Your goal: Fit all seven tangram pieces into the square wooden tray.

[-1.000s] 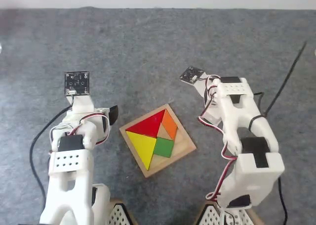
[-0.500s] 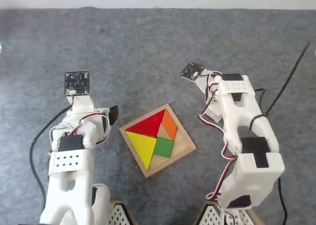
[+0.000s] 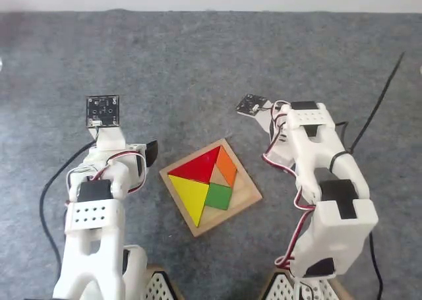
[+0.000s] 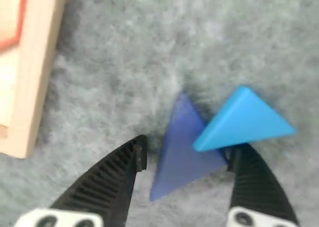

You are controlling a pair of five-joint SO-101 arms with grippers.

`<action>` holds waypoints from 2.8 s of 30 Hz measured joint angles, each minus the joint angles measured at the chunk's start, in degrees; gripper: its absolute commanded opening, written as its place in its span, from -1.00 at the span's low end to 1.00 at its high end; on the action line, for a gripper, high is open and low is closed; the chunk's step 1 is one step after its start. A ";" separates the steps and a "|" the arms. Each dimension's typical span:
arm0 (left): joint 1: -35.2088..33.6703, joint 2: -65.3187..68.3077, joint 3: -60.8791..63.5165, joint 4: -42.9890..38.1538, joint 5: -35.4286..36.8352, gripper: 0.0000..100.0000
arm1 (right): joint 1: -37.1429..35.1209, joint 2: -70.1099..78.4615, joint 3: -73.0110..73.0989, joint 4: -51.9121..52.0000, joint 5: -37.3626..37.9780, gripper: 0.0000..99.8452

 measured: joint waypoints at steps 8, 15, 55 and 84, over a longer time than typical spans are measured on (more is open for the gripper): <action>0.00 0.00 0.00 0.00 0.00 -0.45 | 1.23 0.97 -2.29 -0.09 -4.31 -0.79; 0.00 0.00 0.00 0.00 0.00 -0.45 | 1.85 1.49 -9.58 10.11 -15.21 -0.79; 0.00 0.00 0.00 0.00 0.00 -0.45 | -6.95 -34.11 17.76 10.37 -44.66 -0.57; 0.00 0.00 0.00 0.00 0.00 -0.45 | -9.76 -24.00 26.64 -1.05 -46.95 -0.49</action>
